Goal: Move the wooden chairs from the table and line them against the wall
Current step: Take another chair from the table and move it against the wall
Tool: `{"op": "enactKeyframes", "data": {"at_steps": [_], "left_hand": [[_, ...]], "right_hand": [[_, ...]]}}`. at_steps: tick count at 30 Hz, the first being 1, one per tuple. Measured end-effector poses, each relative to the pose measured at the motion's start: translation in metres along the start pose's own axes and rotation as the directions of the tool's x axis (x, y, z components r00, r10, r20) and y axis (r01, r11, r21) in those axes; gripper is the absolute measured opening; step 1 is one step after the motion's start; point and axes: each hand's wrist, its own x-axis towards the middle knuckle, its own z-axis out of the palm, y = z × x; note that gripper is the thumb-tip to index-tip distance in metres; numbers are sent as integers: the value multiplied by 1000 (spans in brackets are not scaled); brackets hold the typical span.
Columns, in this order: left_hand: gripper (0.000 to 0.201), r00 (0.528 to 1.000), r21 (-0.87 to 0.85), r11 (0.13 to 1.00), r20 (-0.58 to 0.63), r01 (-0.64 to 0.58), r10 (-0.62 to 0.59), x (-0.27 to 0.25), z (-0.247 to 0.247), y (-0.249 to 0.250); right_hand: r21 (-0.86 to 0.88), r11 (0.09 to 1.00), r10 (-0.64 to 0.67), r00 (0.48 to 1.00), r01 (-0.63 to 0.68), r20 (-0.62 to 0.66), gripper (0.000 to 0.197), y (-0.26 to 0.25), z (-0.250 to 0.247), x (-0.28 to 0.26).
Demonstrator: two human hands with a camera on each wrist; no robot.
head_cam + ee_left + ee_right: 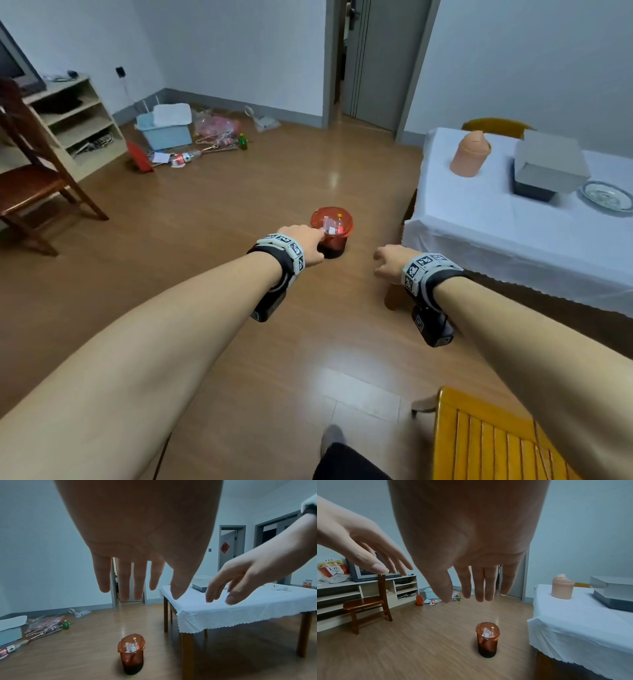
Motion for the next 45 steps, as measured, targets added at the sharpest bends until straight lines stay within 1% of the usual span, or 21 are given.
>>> {"op": "enactKeyframes", "data": {"at_steps": [5,9,11,13,16,17,20,22,27,30,34,38,42,45], "left_hand": [[52,999,-14,999,-5,39,-39,92,-13,-65],[51,997,-1,997,29,75,-75,178,-25,-110],[52,994,9,996,65,91,-91,215,-35,-129],[52,992,23,995,77,96,-98,253,-52,-148],[51,993,33,994,59,102,-104,310,-76,-176],[50,993,34,994,58,103,-105,327,-82,-182],[50,991,29,994,83,105,-108,379,-93,-200],[50,990,16,995,102,97,-98,417,-95,-210],[50,989,37,999,145,35,-40,529,-101,-240],[49,990,53,999,140,-8,1,618,-113,-265],[49,989,75,992,116,-99,90,748,-135,-293],[48,969,89,972,142,-217,203,861,-165,-309],[46,950,126,952,181,-278,253,950,-189,-317],[45,940,130,940,173,-317,293,1018,-209,-316]], "right_hand": [[0,1000,-23,999,23,27,43,-16,-36,115],[69,997,-49,998,47,26,46,-20,-70,225],[92,994,-65,997,61,45,48,-24,-87,273],[77,995,-72,994,66,77,44,-28,-107,317],[45,997,-71,995,68,67,36,-31,-137,377],[34,996,-79,995,77,57,36,-31,-144,397],[16,995,-96,994,96,46,44,-30,-166,446],[28,994,-102,994,101,26,46,-24,-176,481],[70,996,-52,999,51,6,52,-2,-197,581],[65,998,-3,1000,2,17,53,15,-217,653],[86,993,82,996,-84,24,56,41,-253,757],[153,966,199,978,-207,65,54,72,-284,849],[190,939,265,955,-288,136,53,98,-309,911],[206,924,295,944,-321,148,54,124,-325,953]]}}
